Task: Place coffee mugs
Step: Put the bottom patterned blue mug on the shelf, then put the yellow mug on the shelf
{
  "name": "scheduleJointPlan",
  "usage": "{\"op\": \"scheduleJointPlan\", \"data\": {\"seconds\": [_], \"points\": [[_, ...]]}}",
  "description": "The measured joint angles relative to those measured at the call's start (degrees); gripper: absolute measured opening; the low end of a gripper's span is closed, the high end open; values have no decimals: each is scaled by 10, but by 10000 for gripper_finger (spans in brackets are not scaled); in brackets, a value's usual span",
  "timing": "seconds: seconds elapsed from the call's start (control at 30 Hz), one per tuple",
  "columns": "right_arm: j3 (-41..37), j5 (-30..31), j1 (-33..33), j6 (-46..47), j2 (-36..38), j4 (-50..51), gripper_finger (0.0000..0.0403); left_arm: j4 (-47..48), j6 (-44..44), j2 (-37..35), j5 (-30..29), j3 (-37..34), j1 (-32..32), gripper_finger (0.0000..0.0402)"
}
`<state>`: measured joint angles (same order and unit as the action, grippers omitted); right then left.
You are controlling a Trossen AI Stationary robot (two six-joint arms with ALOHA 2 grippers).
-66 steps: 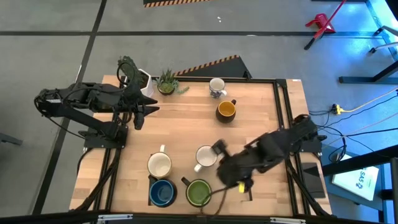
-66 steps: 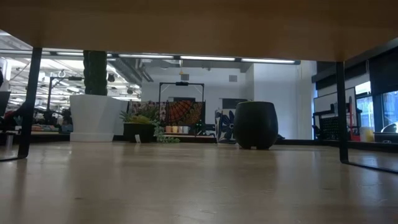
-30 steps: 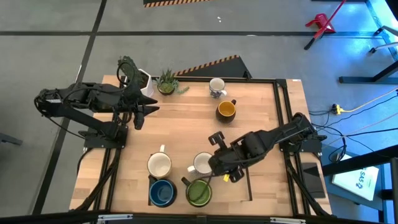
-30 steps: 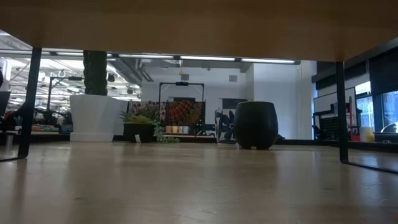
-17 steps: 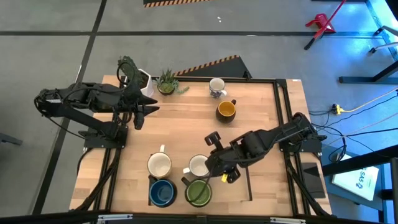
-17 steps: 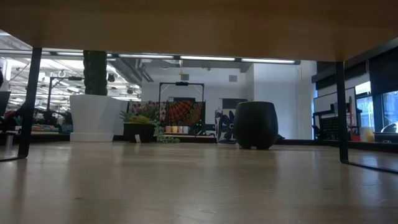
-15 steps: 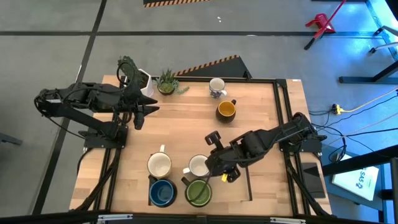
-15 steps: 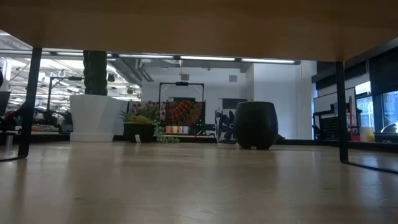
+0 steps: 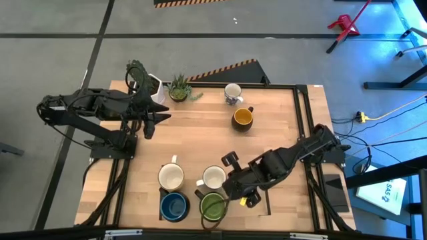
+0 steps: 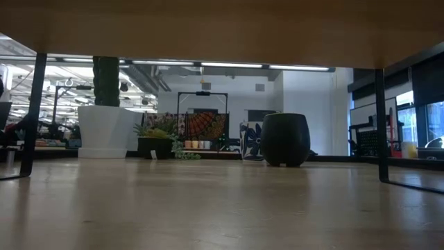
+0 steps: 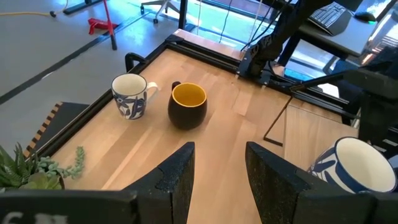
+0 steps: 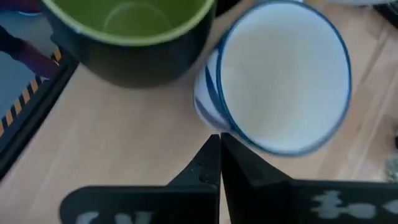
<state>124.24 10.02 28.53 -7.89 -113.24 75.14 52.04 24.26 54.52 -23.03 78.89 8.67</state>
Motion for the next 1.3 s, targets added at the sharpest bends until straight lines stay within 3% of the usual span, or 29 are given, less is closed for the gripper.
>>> {"op": "scheduleJointPlan", "data": {"seconds": [0.43, 0.73, 0.9, 1.0, 1.1, 1.3], "points": [[-1, -16, -17, -44, -27, -54, 0, 0, -4, 0, 0, 0, 0, 137], [-2, -15, -18, -40, -23, -19, 0, 2, -5, 0, 0, 0, 0, 137], [-2, 81, -21, -3, 10, 118, 0, 2, -4, 0, 0, 0, 0, 137], [-5, 113, -57, -3, 33, 149, 2, 2, -4, 0, -1, 0, 0, 137], [-23, 83, -109, -48, 66, 151, 19, 2, -7, 0, -14, 0, 0, 137], [-154, 80, -246, -110, 147, 140, 116, 2, -20, 0, -19, 0, 0, 137]]}}
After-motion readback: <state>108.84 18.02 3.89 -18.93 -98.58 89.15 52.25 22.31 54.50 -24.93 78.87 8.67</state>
